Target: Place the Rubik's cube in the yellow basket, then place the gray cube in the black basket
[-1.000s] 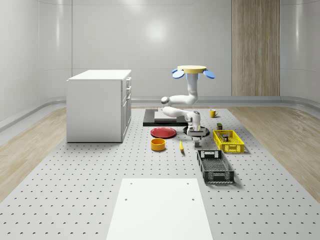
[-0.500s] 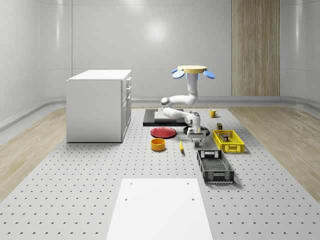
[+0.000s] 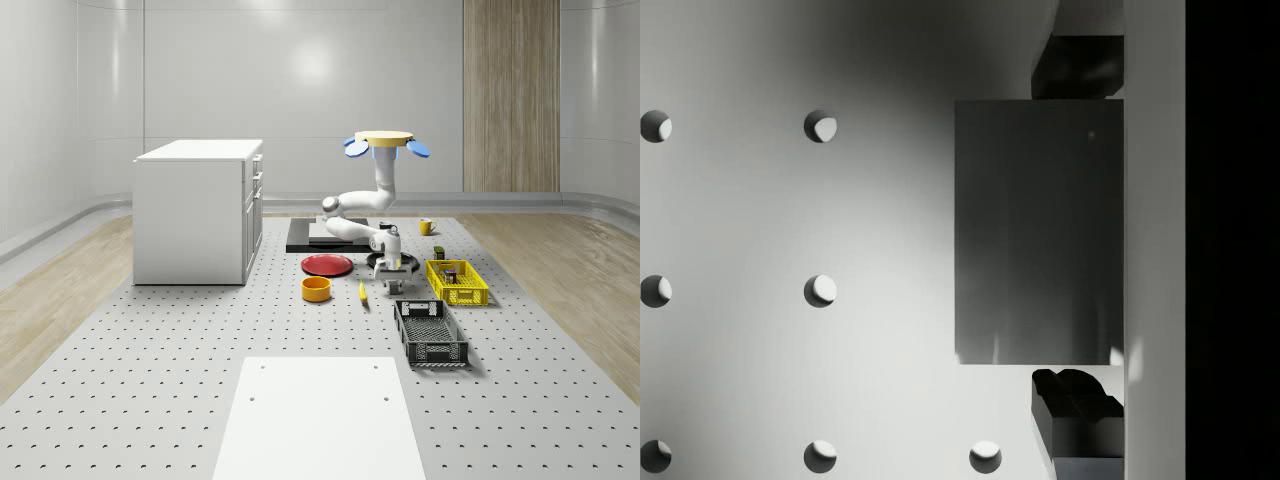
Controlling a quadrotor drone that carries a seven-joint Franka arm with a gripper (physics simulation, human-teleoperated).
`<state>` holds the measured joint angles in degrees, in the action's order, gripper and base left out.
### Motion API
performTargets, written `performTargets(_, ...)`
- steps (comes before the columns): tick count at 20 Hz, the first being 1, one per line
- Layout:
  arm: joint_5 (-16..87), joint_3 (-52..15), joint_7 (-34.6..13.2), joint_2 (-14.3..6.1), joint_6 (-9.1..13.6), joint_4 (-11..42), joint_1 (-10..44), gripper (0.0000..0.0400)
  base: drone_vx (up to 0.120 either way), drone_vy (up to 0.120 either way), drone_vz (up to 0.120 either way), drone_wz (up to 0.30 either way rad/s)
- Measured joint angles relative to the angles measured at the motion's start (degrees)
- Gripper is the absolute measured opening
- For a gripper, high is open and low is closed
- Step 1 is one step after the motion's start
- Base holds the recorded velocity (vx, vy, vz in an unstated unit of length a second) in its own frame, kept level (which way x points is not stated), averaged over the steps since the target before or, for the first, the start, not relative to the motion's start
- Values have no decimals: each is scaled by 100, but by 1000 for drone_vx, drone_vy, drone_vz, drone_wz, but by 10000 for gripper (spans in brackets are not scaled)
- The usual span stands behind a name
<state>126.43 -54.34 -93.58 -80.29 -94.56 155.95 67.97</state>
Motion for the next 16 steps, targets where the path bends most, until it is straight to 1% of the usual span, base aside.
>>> performTargets(3,25,21,11,21,7,-10,-9,290,0,0,0,0)
performTargets(6,43,33,22,40,18,-14,-20,269,0,0,0,0)
performTargets(10,60,43,35,63,37,-15,-36,257,0,0,0,0)
performTargets(16,81,53,52,95,65,-13,-61,252,0,0,0,0)
